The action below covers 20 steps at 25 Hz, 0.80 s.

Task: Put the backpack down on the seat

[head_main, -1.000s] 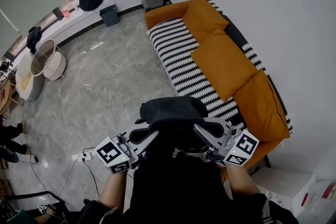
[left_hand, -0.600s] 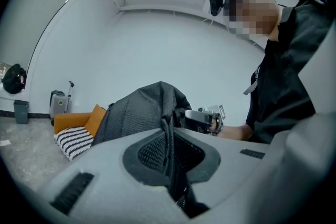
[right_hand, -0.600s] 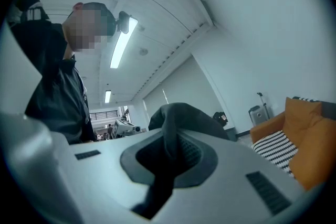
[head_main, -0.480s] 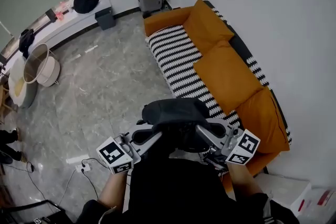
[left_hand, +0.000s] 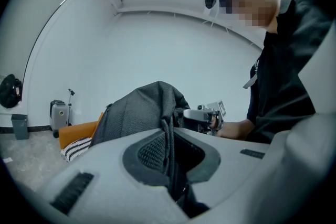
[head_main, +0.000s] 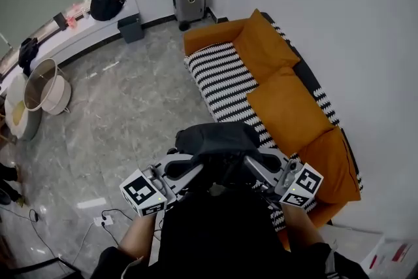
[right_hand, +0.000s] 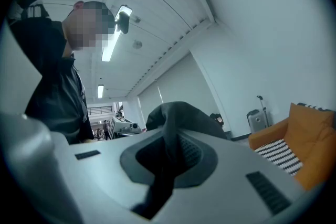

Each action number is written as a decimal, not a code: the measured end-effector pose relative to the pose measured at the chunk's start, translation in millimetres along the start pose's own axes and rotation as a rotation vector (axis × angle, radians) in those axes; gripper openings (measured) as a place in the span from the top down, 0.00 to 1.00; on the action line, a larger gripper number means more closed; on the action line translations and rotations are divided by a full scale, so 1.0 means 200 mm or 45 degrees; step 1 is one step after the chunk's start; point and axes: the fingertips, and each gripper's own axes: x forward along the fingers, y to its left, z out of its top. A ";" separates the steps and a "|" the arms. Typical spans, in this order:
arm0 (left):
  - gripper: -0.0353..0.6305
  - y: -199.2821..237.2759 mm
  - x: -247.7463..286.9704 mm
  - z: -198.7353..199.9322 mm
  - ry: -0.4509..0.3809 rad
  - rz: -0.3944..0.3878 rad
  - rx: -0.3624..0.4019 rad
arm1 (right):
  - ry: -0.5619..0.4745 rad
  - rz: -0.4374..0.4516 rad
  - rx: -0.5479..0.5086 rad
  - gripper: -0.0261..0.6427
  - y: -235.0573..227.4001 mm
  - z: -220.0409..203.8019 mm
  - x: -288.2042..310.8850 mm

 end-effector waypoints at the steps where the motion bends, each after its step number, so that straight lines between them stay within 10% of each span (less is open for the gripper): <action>1: 0.90 0.03 0.00 0.00 -0.007 -0.002 -0.012 | 0.000 -0.003 0.006 0.92 -0.02 0.00 0.02; 20: 0.90 0.71 0.24 0.16 0.027 0.016 -0.068 | -0.016 0.023 0.046 0.92 -0.64 0.12 0.41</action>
